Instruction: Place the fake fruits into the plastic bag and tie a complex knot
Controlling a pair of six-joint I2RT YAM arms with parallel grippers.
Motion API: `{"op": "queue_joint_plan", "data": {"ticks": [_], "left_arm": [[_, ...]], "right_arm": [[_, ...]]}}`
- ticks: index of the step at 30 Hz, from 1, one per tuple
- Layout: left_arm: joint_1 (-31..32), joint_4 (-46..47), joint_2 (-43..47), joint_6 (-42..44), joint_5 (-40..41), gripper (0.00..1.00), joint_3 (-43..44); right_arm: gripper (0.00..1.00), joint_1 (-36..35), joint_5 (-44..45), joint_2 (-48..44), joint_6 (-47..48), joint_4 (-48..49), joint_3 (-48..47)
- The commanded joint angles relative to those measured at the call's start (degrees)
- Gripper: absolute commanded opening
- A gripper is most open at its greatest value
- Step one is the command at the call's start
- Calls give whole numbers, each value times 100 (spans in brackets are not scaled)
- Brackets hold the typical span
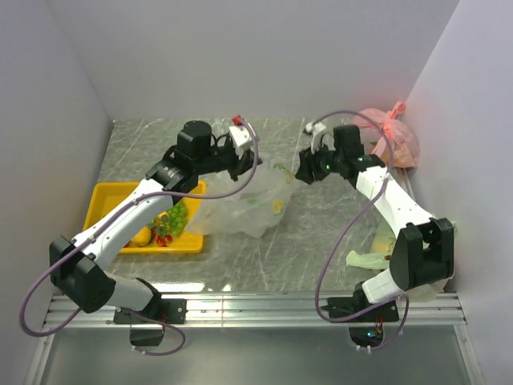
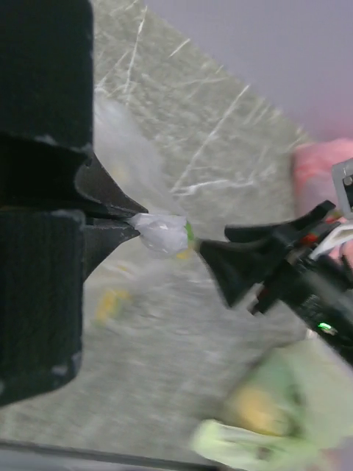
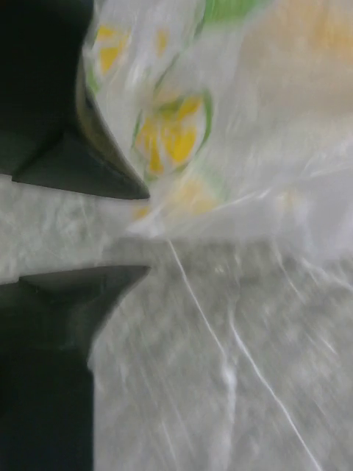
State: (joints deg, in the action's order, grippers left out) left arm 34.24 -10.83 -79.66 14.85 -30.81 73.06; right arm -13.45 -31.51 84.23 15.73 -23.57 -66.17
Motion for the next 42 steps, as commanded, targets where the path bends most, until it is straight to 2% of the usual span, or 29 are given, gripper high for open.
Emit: {"op": "queue_joint_plan", "data": {"ticks": [1, 2, 3, 4, 5, 7, 8, 12, 18, 22, 23, 31, 35, 39, 42], "left_arm": [[206, 283, -188, -1780, 1018, 0, 366], [241, 222, -312, -2384, 1494, 0, 602], [319, -100, -644, -2678, 2473, 0, 1031], [320, -312, -822, -2898, 2483, 0, 1035], [329, -515, -989, -3414, 3066, 0, 1496], [320, -875, -1341, -3830, 3571, 0, 2016], [320, -886, -1411, -4102, 3860, 0, 2098], [329, -543, -1473, -4718, 4126, 0, 2178], [338, -499, -1746, -5150, 3908, 0, 2503], [338, -490, -1781, -5229, 3758, 0, 2433], [338, -482, -1764, -5264, 3679, 0, 2398], [338, -61, -1369, -5010, 3003, 0, 1792], [338, 256, -1079, -4738, 2555, 0, 1370], [320, 292, -912, -4579, 2457, 0, 1115], [242, 327, -867, -4412, 2282, 0, 1009]], "right_arm": [[64, 132, 417, -169, -876, 196, -1011], [75, 176, 469, -231, -1052, 134, -1090], [82, 246, 479, -379, -1306, 90, -1143], [83, 290, 505, -468, -1422, 64, -1126], [86, 334, 601, -564, -1528, 81, -1082], [89, 527, 585, -853, -1818, 142, -837], [89, 589, 515, -916, -1871, 134, -775], [91, 686, 172, -1162, -2362, -164, -442], [95, 573, -40, -1620, -3259, 422, 393], [96, -7, 942, -1200, -3042, 345, 316], [96, -121, 1615, -1094, -2832, 318, 272], [95, -606, 3124, -216, -1670, 1240, 465], [92, -588, 2914, -3, -1625, 1391, 456], [91, -431, 2159, -168, -1626, 1364, 447], [92, -98, 1176, -458, -1327, 961, 255]]}}
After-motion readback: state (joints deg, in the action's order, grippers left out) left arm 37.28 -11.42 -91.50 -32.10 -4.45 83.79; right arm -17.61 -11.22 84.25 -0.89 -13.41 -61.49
